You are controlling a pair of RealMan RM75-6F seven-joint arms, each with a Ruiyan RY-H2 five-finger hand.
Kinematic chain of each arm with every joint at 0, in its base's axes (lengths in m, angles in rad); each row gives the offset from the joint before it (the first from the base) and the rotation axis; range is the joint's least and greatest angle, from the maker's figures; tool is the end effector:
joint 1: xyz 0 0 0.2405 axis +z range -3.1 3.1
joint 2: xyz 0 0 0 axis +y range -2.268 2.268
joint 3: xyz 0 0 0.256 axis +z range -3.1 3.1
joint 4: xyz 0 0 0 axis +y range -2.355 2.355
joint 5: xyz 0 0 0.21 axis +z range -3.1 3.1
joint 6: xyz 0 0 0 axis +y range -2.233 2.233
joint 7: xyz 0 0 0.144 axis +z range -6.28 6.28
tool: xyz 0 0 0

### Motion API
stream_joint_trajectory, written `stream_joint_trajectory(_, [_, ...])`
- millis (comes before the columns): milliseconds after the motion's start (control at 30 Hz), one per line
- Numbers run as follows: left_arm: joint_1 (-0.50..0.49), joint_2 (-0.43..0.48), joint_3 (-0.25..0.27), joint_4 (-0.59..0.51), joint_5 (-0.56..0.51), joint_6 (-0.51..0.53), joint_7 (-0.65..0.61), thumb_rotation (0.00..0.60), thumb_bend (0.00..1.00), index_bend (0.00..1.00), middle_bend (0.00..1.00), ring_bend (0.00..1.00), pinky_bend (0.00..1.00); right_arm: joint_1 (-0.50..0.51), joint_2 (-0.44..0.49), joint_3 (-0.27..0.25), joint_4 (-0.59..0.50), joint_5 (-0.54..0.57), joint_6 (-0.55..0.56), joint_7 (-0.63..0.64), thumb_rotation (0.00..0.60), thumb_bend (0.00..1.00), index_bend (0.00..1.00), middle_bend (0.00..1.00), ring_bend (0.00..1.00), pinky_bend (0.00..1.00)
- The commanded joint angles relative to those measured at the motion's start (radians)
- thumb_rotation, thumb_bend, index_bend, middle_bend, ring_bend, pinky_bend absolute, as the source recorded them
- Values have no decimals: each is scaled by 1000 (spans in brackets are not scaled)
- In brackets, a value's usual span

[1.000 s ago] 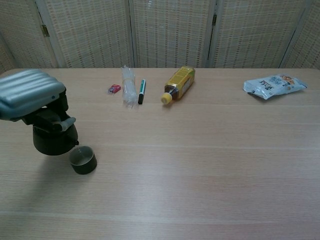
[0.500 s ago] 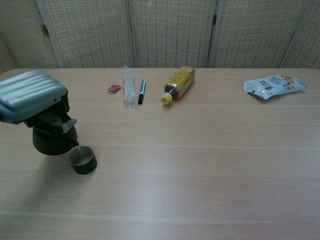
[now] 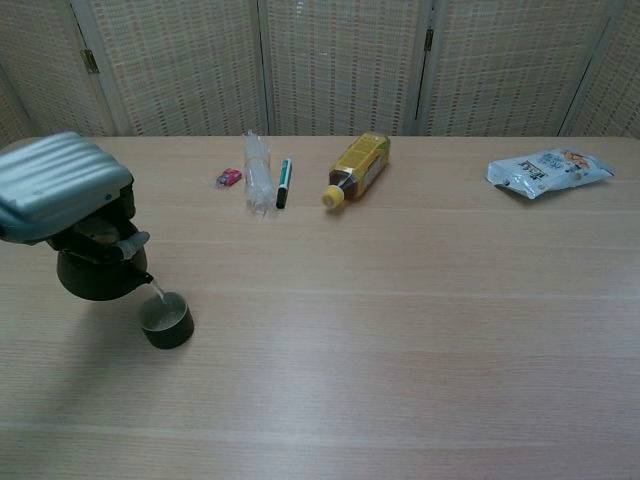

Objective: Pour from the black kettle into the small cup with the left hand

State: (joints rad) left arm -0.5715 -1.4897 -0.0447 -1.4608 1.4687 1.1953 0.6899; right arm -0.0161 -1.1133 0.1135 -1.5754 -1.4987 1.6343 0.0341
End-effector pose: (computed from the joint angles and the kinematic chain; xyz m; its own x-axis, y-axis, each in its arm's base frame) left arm -0.1892 0.2937 0.0120 0.7861 -0.1287 0.6045 0.4916 -0.4627 -0.7378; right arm -0.3217 -0.1600 0.1932 0.4067 0.1717 0.8973 -0.9136 0.0797 0.3988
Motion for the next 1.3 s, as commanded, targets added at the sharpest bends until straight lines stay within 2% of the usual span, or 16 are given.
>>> stream_joint_trajectory(33, [2,2,0,-2,1,2,7,431,660,1000,1000,956,534,0,0,1,1,0,1,2,600,289,2,80,210,14])
stream_joint_trajectory(1300, [18,20,1,-31,12,8,67,432,667,1000,1000,966,549,-11,-10,0,15,-4,14,20,600,289,2,80,211,14])
